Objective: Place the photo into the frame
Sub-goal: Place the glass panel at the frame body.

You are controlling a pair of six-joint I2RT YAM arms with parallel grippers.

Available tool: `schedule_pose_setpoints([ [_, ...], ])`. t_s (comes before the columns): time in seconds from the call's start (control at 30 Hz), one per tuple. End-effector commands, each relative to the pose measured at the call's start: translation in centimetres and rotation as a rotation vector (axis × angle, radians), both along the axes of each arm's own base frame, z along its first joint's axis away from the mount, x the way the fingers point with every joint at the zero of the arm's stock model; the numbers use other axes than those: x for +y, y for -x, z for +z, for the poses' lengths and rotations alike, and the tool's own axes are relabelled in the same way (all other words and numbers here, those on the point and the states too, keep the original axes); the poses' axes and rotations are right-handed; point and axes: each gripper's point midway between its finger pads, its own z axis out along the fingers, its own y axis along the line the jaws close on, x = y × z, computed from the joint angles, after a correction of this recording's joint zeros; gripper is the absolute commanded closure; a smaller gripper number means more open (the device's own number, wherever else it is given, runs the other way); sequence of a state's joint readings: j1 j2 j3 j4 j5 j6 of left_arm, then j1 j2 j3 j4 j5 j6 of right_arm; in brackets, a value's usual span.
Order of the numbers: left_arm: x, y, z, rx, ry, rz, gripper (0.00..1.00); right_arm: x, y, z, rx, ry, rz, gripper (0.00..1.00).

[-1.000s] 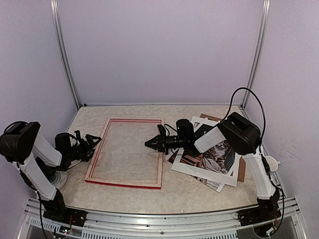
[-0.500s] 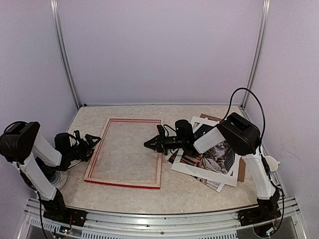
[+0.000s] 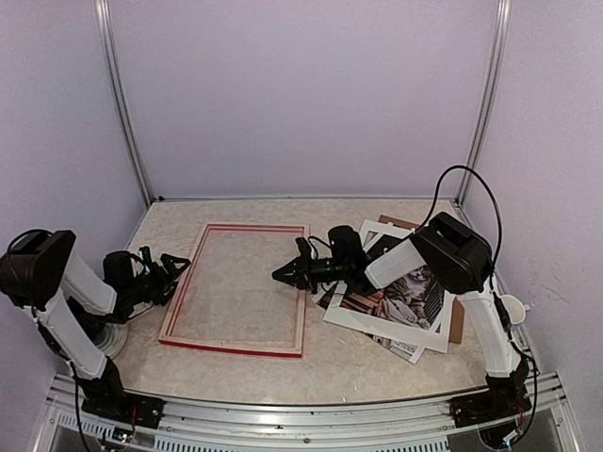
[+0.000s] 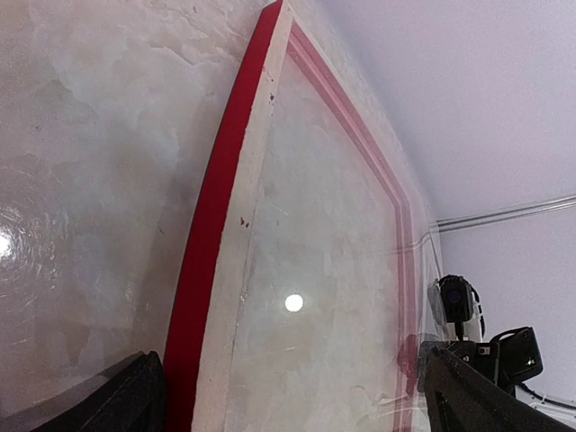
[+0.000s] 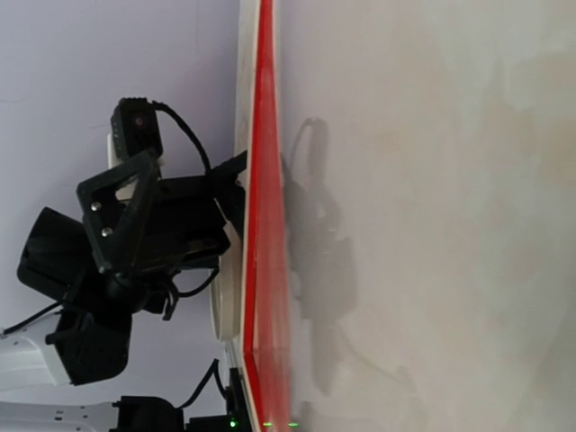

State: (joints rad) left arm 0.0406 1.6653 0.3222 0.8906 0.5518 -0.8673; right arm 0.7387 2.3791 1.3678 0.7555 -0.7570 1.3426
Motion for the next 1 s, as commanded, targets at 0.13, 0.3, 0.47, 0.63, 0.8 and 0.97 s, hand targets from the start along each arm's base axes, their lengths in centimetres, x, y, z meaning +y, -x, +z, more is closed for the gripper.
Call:
schedule_pose_setpoints([
  [0.13,-0.2,0.4,-0.4,0.015,0.01,-0.015,0.01,1.1,1.2,-1.0,0.001,0.026,0.052,1.0],
  [0.3,-0.2,0.4,-0.4,0.016,0.01,-0.012,0.01,1.1,1.3,-0.7,0.003,0.021,0.054,1.0],
  [0.47,-0.2,0.4,-0.4,0.016,0.01,-0.014,0.01,1.2,1.5,0.6,0.009,-0.019,0.061,1.0],
  [0.63,-0.2,0.4,-0.5,0.018,0.012,-0.014,0.01,1.3,1.6,1.6,0.02,-0.054,0.071,1.0],
  [0.8,-0.3,0.4,-0.5,0.017,0.012,-0.014,0.01,1.3,1.7,2.3,0.029,-0.08,0.077,1.0],
  [0.97,-0.2,0.3,-0.5,0.019,0.014,-0.012,0.01,1.3,1.9,2.8,0.031,-0.095,0.081,1.0],
])
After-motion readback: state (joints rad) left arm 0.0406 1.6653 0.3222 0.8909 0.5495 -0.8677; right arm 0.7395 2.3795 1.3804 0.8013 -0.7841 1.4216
